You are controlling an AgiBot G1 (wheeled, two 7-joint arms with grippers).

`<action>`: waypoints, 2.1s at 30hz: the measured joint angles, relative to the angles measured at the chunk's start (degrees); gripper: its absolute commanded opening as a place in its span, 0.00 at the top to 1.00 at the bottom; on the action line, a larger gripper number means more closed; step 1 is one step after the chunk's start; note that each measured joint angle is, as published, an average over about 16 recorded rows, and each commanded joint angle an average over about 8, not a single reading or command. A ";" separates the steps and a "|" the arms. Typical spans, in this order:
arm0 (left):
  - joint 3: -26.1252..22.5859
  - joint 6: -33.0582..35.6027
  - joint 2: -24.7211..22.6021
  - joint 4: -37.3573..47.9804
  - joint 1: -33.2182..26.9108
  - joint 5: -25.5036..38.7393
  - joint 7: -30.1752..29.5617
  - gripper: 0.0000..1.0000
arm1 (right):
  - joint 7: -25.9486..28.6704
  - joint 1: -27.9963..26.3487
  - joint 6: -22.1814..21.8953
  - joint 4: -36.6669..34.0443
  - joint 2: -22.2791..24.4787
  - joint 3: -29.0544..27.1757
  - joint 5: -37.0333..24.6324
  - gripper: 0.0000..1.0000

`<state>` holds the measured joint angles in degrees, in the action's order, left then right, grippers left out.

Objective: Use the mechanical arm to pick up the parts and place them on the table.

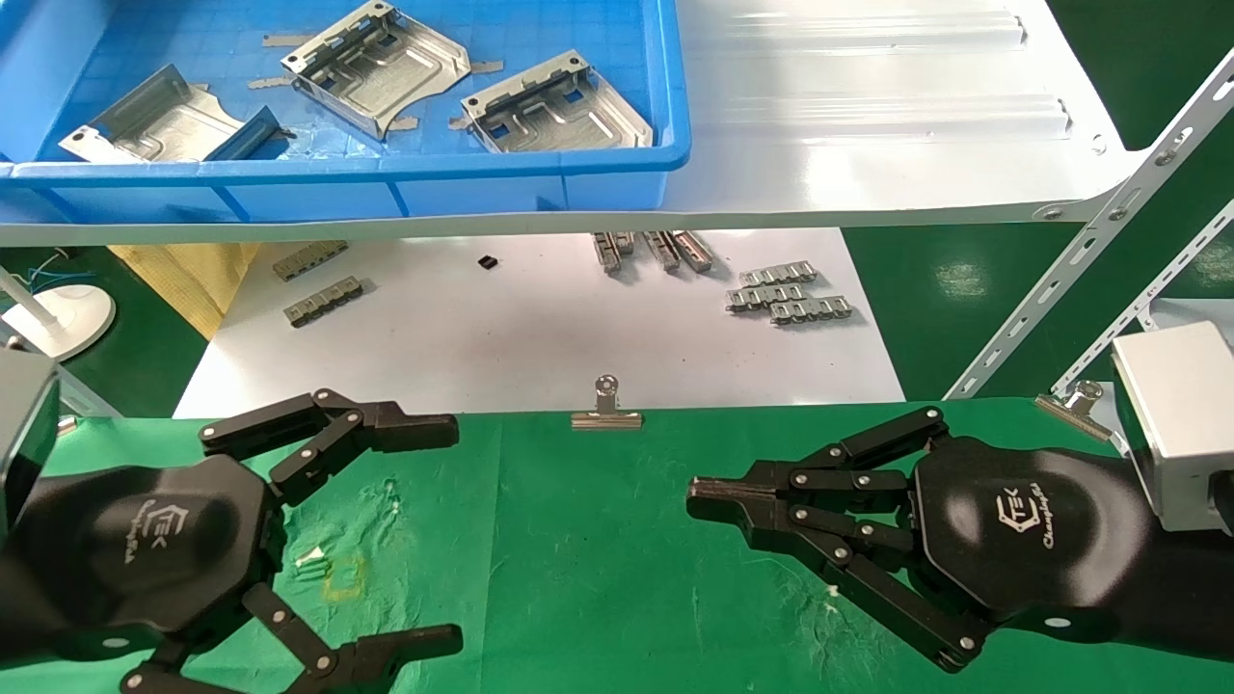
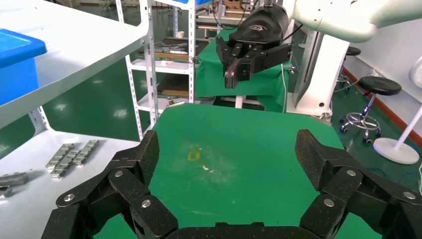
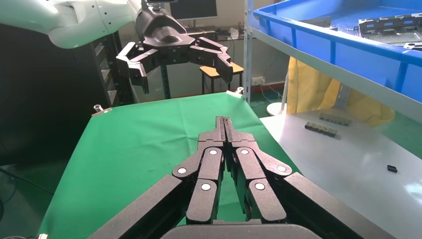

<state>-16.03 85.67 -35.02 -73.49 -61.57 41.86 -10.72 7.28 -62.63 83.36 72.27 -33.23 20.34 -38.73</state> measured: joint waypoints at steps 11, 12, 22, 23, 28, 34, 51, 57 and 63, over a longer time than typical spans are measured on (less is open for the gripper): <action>0.00 0.00 0.00 0.00 0.00 0.00 0.00 0.00 | 0.00 0.00 0.00 0.00 0.00 0.00 0.00 1.00; 0.00 0.00 0.00 0.00 0.00 0.00 0.00 0.00 | 0.00 0.00 0.00 0.00 0.00 0.00 0.00 1.00; 0.00 0.00 0.00 0.00 0.00 0.00 0.00 0.00 | 0.00 0.00 0.00 0.00 0.00 0.00 0.00 1.00; 0.00 0.00 0.00 0.00 0.00 0.00 0.00 0.00 | 0.00 0.00 0.00 0.00 0.00 0.00 0.00 1.00; 0.00 0.00 0.00 0.00 0.00 0.00 0.00 0.00 | 0.00 0.00 0.00 0.00 0.00 0.00 0.00 1.00; 0.01 -0.04 -0.01 0.01 -0.04 0.03 0.03 0.00 | 0.00 0.00 0.00 0.00 0.00 0.00 0.00 1.00; -1.74 -5.84 -5.87 10.36 -18.57 9.60 0.94 0.00 | 0.00 -0.01 0.00 -0.01 0.00 0.01 0.00 0.00; -4.81 -11.84 -12.04 26.24 -32.60 18.80 3.01 0.00 | -0.01 -0.01 0.00 -0.01 0.00 0.01 0.00 0.00; -8.48 -19.35 -18.62 43.71 -43.69 27.79 6.14 0.00 | -0.01 -0.01 0.00 -0.01 0.00 0.01 0.00 0.00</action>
<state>-24.51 66.31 -53.64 -29.78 -105.27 69.64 -4.58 7.28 -62.63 83.37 72.26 -33.23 20.35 -38.73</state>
